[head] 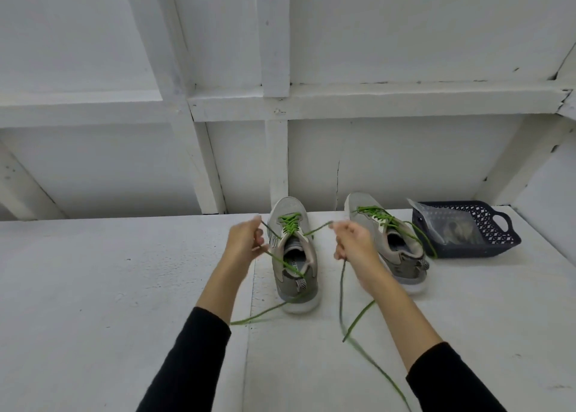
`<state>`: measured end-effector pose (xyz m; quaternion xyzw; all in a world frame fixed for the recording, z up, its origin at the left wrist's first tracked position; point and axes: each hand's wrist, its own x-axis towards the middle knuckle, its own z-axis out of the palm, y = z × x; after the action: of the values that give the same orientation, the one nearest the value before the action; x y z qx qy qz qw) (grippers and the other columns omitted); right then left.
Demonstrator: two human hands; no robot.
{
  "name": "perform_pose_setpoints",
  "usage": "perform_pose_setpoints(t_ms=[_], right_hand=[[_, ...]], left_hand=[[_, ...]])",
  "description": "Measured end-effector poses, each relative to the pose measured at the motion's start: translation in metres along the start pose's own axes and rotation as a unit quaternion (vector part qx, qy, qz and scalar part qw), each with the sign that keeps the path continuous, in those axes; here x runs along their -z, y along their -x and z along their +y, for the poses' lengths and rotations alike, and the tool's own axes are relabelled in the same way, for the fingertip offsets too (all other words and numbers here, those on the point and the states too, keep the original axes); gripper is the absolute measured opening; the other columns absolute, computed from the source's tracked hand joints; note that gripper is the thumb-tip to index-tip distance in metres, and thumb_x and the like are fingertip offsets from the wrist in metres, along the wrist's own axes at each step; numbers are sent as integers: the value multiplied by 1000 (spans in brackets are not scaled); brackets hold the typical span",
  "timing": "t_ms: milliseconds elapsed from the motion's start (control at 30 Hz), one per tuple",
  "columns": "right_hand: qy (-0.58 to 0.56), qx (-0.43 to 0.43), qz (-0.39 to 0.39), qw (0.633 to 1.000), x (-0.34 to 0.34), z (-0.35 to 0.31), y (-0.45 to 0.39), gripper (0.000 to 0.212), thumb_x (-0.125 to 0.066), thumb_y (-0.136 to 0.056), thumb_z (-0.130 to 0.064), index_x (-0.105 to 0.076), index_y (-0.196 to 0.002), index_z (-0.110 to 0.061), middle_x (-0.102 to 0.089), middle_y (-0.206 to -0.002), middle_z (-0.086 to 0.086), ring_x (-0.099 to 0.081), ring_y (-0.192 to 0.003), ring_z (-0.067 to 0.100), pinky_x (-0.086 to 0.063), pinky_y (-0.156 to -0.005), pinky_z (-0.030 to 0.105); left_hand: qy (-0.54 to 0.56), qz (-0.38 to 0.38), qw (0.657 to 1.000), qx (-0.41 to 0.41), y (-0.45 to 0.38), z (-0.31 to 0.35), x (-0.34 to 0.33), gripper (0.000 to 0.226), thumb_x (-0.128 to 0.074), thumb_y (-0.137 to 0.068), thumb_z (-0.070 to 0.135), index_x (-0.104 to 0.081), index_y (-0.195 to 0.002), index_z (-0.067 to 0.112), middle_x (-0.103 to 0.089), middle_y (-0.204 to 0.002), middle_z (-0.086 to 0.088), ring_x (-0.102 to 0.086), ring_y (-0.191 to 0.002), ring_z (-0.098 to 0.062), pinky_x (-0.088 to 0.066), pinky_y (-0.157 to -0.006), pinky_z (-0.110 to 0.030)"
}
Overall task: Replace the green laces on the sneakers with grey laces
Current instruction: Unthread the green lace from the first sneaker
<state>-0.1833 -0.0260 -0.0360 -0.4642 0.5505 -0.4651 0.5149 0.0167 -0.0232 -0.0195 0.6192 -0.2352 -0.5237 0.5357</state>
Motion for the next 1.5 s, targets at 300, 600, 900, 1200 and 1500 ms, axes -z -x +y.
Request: perform_pose_setpoints(t_ms=[300,600,900,1200,1500], right_hand=[[119,141,159,970,29,-28,-12,30,-53,-97,-31,-64,-81,-8,-56,-64,3,-46,-56,9,-40,-55,27],[438,4,77,895,7,35,-24,49,-53,-96,-29,-40,-133,0,-51,-129,17,-47,-119,33,-42,-96,40],[325,204,-2,924,-31,30,-12,10,-60,-93,-16,-66,-100,-13,-56,-97,-3,-53,-92,13,-40,-80,19],[410,251,51,876,-42,36,-22,9,-62,-91,-21,-61,-88,-12,-54,-86,-2,-50,-76,15,-40,-64,24],[417,198,70,884,-38,45,-29,13,-57,-95,-21,-57,-88,-10,-56,-83,1,-52,-74,17,-41,-62,26]], left_hand=[[-495,241,747,-372,-20,22,32,33,-49,-97,39,-65,-76,18,-53,-60,7,-50,-67,-21,-33,-75,-35],[-642,59,746,-167,-43,-38,30,20,-48,-98,40,-62,-108,30,-60,-114,4,-50,-115,-22,-24,-100,-46],[-337,-38,891,-303,-14,-56,-2,8,-63,-92,30,-65,-91,23,-61,-95,6,-60,-84,-2,-50,-73,-19],[-396,-21,845,-359,-19,-57,2,11,-65,-91,29,-63,-92,18,-54,-95,8,-60,-81,-4,-52,-71,-27],[-297,-32,907,-298,-33,-65,19,11,-70,-88,20,-68,-79,25,-68,-77,12,-63,-76,1,-51,-68,-15]])
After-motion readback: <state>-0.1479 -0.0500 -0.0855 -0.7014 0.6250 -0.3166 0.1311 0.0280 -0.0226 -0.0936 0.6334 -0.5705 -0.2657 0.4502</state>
